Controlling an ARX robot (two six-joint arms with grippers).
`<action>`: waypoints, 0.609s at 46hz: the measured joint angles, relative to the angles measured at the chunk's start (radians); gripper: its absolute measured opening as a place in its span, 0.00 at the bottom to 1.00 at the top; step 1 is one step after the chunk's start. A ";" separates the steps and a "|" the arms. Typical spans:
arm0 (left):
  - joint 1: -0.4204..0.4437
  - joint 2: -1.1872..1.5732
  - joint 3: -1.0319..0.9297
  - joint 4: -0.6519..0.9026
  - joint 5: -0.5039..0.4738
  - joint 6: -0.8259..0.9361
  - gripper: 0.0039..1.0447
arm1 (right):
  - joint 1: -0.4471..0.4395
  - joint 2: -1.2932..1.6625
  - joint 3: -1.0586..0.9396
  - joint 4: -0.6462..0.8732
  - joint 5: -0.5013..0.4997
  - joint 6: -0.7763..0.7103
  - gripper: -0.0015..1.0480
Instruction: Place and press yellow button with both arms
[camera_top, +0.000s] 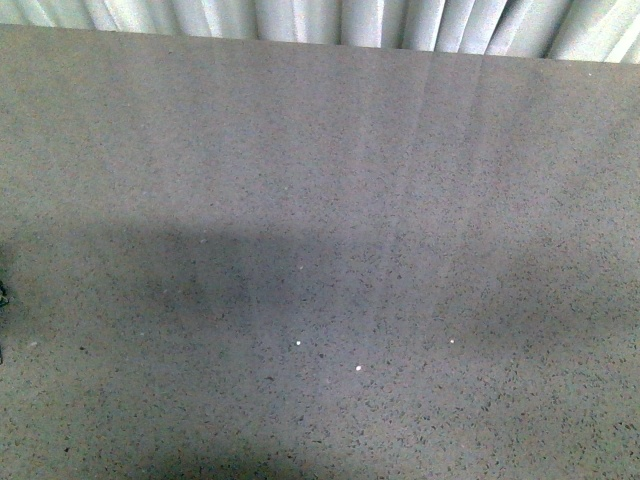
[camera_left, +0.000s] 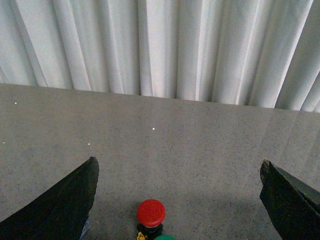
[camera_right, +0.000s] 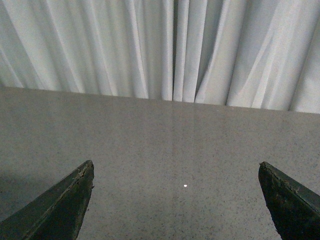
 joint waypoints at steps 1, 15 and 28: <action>0.000 0.000 0.000 0.000 0.000 0.000 0.91 | 0.000 0.000 0.000 0.000 0.000 0.000 0.91; 0.000 0.000 0.000 0.000 0.000 0.000 0.91 | 0.000 0.000 0.000 0.000 0.000 0.000 0.91; 0.000 0.000 0.000 0.000 0.000 0.000 0.91 | 0.000 0.000 0.000 0.000 0.000 0.000 0.91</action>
